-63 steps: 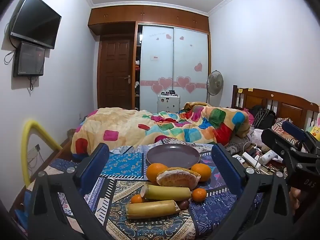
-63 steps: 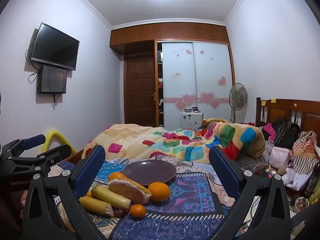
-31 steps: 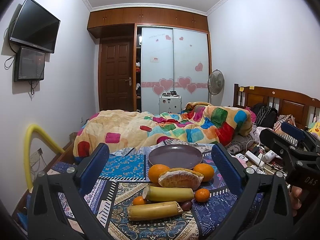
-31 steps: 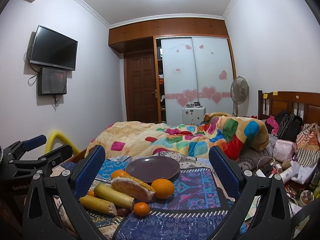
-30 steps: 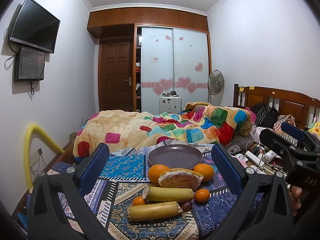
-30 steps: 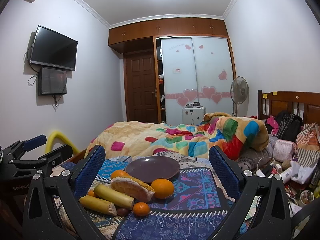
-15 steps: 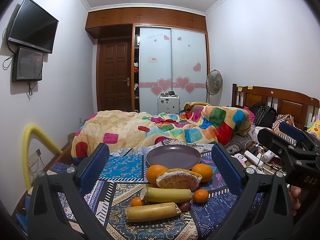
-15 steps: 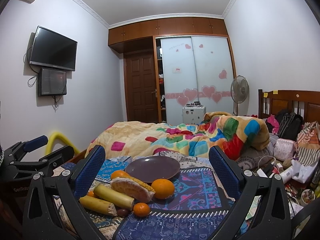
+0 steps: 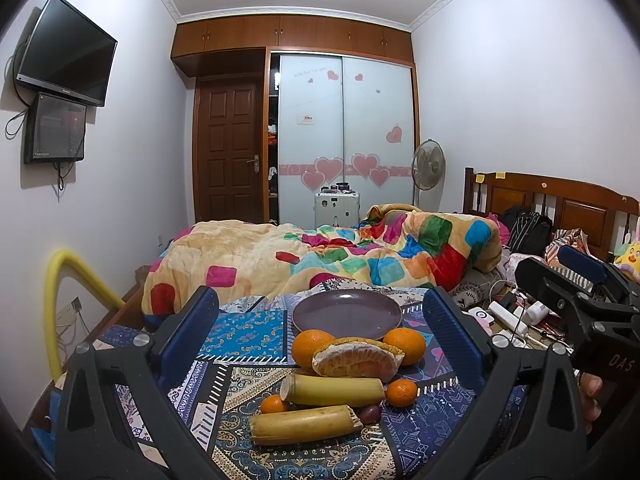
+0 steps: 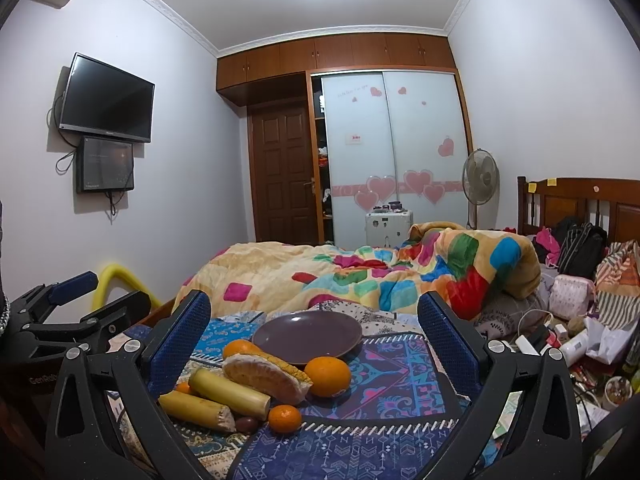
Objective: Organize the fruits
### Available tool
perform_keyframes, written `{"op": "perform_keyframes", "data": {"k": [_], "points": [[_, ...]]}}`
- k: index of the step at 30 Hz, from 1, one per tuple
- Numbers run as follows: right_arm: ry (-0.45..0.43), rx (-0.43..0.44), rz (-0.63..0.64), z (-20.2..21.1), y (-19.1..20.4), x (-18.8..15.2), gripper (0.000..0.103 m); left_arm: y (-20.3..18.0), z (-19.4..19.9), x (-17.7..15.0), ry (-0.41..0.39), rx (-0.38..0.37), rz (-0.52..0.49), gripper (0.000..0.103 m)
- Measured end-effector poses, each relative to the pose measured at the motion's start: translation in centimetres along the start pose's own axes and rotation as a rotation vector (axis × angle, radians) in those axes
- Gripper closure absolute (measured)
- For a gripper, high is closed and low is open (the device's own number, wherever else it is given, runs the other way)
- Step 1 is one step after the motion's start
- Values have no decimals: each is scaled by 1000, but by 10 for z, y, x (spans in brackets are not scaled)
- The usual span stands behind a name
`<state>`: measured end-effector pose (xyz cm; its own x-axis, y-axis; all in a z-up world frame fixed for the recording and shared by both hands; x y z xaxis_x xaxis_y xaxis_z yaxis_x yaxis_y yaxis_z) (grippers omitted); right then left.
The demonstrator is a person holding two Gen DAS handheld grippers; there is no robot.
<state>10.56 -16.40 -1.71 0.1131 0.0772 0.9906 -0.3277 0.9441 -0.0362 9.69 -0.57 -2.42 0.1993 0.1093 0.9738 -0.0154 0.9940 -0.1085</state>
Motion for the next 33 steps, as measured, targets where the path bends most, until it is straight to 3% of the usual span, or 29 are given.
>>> {"op": "perform_keyframes", "data": {"k": [26, 33], "points": [[13, 14, -8, -6, 5, 0, 0, 2, -4, -1, -1, 9, -1, 0], [66, 5, 4, -16, 0, -16, 0, 15, -16, -18, 65, 27, -6, 0]]}}
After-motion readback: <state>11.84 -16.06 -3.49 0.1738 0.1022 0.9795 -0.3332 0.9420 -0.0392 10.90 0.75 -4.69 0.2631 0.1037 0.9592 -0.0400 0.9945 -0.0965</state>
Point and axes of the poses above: each gripper's, at about its wrist camera, not at the fingertips, and z roughly against the way its jaws point, y to its left, x to its top, the point moved 9 cm from there along -z, roughly the way its jaws point, and after that the axes turned 6 degrees about z, right-handed, at the moved point
